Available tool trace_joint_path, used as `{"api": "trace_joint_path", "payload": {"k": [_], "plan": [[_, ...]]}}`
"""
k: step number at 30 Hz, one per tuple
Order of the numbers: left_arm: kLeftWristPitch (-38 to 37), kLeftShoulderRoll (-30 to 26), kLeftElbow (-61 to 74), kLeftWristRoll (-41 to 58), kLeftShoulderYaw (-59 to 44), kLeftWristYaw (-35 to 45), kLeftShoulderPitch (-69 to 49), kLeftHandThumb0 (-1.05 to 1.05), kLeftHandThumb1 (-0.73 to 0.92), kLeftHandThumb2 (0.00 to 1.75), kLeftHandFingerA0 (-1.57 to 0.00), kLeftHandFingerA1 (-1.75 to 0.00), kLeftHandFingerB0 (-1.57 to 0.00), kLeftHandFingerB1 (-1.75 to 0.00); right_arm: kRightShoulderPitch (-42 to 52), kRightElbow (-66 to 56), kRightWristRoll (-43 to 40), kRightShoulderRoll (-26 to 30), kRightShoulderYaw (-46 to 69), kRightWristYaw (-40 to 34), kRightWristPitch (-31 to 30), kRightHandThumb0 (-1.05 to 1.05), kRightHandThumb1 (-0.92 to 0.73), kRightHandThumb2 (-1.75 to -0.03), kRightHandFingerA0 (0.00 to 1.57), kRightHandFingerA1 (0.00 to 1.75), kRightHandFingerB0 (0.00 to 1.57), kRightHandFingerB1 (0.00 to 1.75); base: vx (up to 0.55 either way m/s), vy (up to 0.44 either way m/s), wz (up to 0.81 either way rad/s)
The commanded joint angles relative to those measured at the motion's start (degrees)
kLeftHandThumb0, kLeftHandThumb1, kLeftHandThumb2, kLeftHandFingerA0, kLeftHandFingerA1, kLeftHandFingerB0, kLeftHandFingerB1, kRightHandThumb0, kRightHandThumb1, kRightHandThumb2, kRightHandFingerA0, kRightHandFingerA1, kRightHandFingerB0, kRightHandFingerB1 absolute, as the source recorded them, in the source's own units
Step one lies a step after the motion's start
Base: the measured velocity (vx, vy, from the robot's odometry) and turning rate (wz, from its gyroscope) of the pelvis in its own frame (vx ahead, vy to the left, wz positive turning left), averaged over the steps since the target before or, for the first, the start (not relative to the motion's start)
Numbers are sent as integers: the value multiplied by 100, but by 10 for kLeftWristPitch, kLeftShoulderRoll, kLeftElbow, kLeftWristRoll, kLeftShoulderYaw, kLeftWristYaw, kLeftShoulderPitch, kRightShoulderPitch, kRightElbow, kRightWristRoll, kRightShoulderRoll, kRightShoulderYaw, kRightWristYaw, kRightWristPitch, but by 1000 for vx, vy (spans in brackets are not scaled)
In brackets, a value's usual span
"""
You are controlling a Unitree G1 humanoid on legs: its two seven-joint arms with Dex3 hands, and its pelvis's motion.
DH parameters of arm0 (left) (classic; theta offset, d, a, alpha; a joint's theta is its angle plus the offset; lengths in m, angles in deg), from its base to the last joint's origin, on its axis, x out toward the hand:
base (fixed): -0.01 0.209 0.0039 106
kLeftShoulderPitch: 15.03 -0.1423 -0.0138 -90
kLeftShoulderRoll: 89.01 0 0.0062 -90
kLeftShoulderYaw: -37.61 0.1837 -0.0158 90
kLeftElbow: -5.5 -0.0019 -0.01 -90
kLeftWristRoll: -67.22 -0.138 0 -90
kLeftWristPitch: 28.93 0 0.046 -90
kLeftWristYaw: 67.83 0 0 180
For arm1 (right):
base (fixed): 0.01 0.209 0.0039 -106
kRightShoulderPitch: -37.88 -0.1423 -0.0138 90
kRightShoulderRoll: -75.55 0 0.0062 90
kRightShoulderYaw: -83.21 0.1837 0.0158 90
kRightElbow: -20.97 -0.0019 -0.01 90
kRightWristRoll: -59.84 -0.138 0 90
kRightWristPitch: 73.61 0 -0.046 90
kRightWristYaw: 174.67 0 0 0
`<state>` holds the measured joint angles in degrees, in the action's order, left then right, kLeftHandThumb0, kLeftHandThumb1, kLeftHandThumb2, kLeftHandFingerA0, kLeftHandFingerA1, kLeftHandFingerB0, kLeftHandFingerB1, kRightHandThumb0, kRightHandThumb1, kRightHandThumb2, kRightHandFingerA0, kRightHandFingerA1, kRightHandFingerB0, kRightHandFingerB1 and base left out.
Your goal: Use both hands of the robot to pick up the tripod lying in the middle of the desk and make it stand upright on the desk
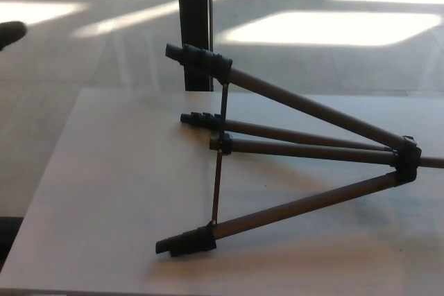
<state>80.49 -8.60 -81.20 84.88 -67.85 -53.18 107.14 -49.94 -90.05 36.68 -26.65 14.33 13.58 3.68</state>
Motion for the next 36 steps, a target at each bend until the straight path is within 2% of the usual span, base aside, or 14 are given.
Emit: {"api": "trace_joint_path", "payload": {"k": [1, 4, 5, 6, 11, 12, 13, 22, 31, 32, 33, 34, 35, 36], "plan": [[92, 15, 13, -51, 101, -25, 112, -74, 66, 60, -30, -60, -33, -42, -13, -31, -7, -25, -76, -65, -137, -89, -71, -62, 45, 69, 45, 40, 0, 0, 0], [96, 13, 16, -58, 120, -21, 126, -71, 66, 61, -29, -59, -32, -41, -25, -17, -15, -49, -82, -85, -145, -89, -68, -61, 47, 69, 49, 40, 0, 0, 0], [105, 22, 15, -59, 132, -24, 141, -75, 65, 61, -28, -61, -31, -42, -45, 10, -22, -88, -79, -120, -147, -85, -46, -91, 54, 72, 58, 52, 0, 0, 0], [122, 35, 12, -57, 143, -31, 157, -74, 63, 60, -28, -60, -32, -42, -61, 42, -11, -98, -90, -121, -148, -88, -66, -61, 54, 75, 60, 47, 0, 0, 0], [131, 58, -1, -56, 167, -30, 184, -78, 60, 59, -26, -62, -29, -43, -74, 73, 2, -127, -105, -132, -156, -92, -57, -71, 48, 71, 52, 47, 0, 0, 0], [125, 49, 5, -74, 185, -25, 184, -81, 48, 88, -25, -62, -27, -51, -73, 82, 7, -132, -110, -131, -149, -90, -58, -73, 47, 71, 49, 47, 0, 0, 0], [124, 45, 10, -82, 199, -17, 188, -77, 65, 60, -26, -57, -29, -41, -72, 87, 17, -144, -117, -143, -147, -92, -57, -78, 50, 74, 49, 50, 0, 0, 0], [121, 29, 23, -135, 273, 6, 200, -75, 64, 60, -26, -58, -33, -42, -48, 74, 11, -173, -114, -188, -176, -88, -74, -63, 44, 83, 46, 49, 0, 0, 0], [-24, -54, -43, -373, 502, 55, 297, -86, 68, 61, -15, -57, -27, -40, -8, 50, -1, -215, -107, -232, -163, -87, -70, -61, 53, 89, 55, 55, 0, 0, 0], [-31, -55, -48, -387, 518, 59, 307, -87, 53, 94, -14, -60, -20, -50, -2, 48, -2, -215, -108, -231, -161, -86, -70, -62, 52, 88, 54, 54, 0, 0, 0], [-33, -56, -51, -398, 530, 61, 315, -87, 53, 94, -14, -60, -20, -50, 3, 46, -3, -215, -110, -228, -160, -86, -70, -62, 52, 88, 54, 54, 0, 0, 0], [-23, -53, -52, -403, 543, 68, 324, -87, 68, 62, -12, -58, -25, -41, 13, 36, -3, -212, -116, -225, -164, -85, -71, -62, 51, 86, 54, 53, 0, 0, 0], [-24, -51, -58, -424, 566, 73, 340, -88, 54, 95, -10, -59, -17, -50, 22, 31, 0, -211, -120, -223, -162, -87, -71, -62, 51, 83, 53, 52, 0, 0, 0], [-28, -51, -60, -435, 577, 75, 348, -88, 54, 95, -10, -59, -17, -50, 26, 29, -4, -212, -119, -222, -161, -87, -71, -62, 51, 83, 53, 52, 0, 0, 0]]}}
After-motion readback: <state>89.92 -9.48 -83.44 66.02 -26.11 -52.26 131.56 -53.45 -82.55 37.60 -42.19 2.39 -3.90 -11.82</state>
